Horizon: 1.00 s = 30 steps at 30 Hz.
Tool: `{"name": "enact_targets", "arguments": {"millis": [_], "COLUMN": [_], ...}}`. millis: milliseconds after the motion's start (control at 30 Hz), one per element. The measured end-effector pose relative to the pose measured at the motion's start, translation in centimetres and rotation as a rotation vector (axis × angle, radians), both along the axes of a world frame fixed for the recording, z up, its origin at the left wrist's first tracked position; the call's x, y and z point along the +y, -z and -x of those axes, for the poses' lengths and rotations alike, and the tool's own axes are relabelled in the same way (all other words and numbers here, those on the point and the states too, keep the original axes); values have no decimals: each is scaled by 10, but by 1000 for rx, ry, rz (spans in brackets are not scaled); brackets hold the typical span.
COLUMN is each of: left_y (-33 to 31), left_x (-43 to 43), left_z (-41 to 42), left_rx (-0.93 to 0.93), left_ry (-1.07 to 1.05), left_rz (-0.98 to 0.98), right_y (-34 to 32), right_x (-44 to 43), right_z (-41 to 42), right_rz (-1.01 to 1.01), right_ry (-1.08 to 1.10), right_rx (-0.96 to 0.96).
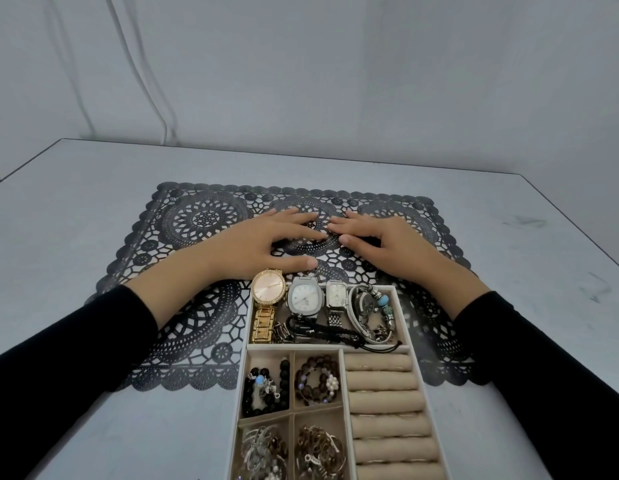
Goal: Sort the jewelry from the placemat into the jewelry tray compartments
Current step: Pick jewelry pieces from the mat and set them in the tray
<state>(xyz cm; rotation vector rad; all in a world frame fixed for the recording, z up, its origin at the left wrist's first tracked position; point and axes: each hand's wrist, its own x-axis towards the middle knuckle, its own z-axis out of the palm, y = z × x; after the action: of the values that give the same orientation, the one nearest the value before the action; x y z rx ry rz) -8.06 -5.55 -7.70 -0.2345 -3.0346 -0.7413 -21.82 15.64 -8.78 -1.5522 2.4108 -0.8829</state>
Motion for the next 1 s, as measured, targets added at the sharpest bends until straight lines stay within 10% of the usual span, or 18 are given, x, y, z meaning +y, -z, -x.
{"name": "enact_targets", "arguments": {"millis": [333, 1000], "left_y": [1, -7], "left_x": [-4, 0], "left_z": [0, 1], "left_rx": [63, 136], "left_ry": [-94, -114], "left_rz": [-265, -162], "right_y": [-3, -14], "right_x": [-3, -17], "right_z": [4, 12], "right_rz": [173, -57], "right_ry": [152, 66], "right_rx": [-79, 70]}}
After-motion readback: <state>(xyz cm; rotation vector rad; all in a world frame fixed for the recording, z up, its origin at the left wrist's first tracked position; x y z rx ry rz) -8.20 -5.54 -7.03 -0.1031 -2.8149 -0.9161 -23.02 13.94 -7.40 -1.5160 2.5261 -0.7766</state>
